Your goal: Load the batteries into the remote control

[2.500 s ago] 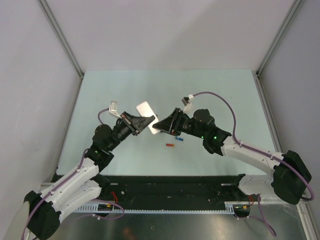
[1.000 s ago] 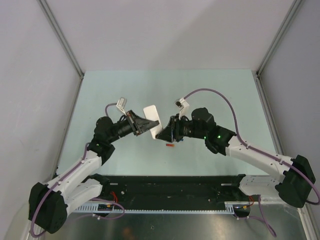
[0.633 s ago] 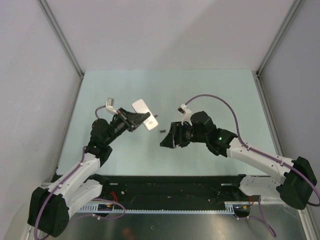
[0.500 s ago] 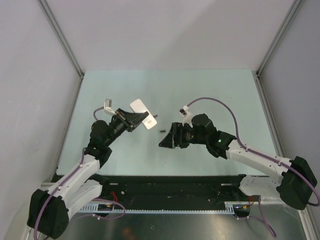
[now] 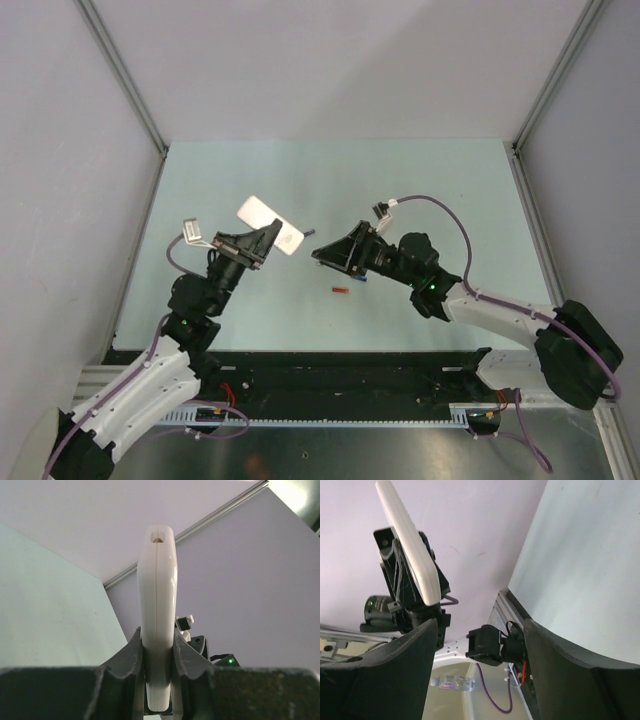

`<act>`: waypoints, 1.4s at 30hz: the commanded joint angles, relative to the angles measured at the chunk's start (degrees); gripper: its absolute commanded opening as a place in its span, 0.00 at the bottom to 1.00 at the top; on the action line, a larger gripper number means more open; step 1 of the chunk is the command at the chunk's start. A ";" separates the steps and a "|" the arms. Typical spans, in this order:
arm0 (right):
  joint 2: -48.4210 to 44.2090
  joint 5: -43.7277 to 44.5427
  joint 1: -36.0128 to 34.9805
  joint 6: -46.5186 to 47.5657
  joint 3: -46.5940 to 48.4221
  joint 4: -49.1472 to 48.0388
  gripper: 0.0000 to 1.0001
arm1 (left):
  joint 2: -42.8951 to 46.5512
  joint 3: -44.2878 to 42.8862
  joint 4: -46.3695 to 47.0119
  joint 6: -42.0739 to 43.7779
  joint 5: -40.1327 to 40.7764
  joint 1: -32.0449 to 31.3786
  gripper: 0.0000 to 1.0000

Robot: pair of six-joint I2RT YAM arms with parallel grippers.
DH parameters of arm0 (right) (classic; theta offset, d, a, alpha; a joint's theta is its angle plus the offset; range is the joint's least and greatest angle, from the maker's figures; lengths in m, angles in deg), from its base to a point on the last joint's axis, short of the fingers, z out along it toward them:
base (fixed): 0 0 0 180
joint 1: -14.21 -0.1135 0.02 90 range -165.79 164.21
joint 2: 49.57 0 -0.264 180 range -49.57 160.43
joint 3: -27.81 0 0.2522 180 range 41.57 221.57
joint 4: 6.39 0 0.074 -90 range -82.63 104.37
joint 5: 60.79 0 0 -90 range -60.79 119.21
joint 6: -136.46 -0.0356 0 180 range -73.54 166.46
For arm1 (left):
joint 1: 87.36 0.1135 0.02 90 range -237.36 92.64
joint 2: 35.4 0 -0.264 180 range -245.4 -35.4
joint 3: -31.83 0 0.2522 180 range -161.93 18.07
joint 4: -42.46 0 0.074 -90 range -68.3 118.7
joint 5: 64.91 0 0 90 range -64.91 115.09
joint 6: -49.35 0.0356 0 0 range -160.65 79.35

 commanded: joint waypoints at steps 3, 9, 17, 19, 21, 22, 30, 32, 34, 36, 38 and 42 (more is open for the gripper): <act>5.41 2.22 -0.86 -2.30 5.11 -11.01 0.72 | 0.27 0.22 2.78 9.00 12.60 -5.67 0.00; 6.73 3.63 -0.96 -0.97 8.90 -8.11 0.70 | -1.14 -3.11 0.50 17.70 17.88 -11.03 0.00; 10.07 -0.59 -0.25 -2.20 11.71 -6.62 0.61 | -2.02 -4.88 -0.91 20.97 21.75 -14.55 0.00; 10.86 -1.38 -0.17 -2.82 11.71 -5.91 0.57 | -1.84 -5.14 -1.09 22.20 22.28 -15.07 0.00; 11.48 -2.08 -0.34 -3.34 11.71 -6.08 0.56 | -1.76 -5.41 -1.26 22.73 22.46 -15.16 0.00; 11.74 -2.26 -0.34 -3.78 11.80 -6.43 0.56 | -1.84 -5.41 -1.35 22.82 22.37 -15.25 0.00; 15.25 -4.55 -0.69 -6.86 12.94 -10.65 0.58 | -1.93 -5.32 -1.53 22.64 22.98 -15.60 0.00; 15.78 -4.72 -0.87 -7.91 12.85 -12.14 0.55 | -2.11 -5.41 -1.62 22.82 22.90 -15.60 0.00; 16.84 -5.07 -0.69 -8.97 12.85 -13.72 0.54 | -2.19 -5.23 -1.61 22.82 22.99 -15.69 0.00; 17.80 -5.34 -0.87 -10.19 12.86 -15.83 0.49 | -2.28 -5.23 -1.53 22.73 22.90 -15.69 0.00; 18.33 -5.42 -0.87 -10.81 12.85 -17.41 0.40 | -2.11 -5.23 -1.53 22.47 22.90 -15.78 0.00; 19.30 -6.13 -1.04 -11.70 12.85 -18.21 0.27 | -1.93 -5.32 -1.53 22.38 22.81 -15.78 0.00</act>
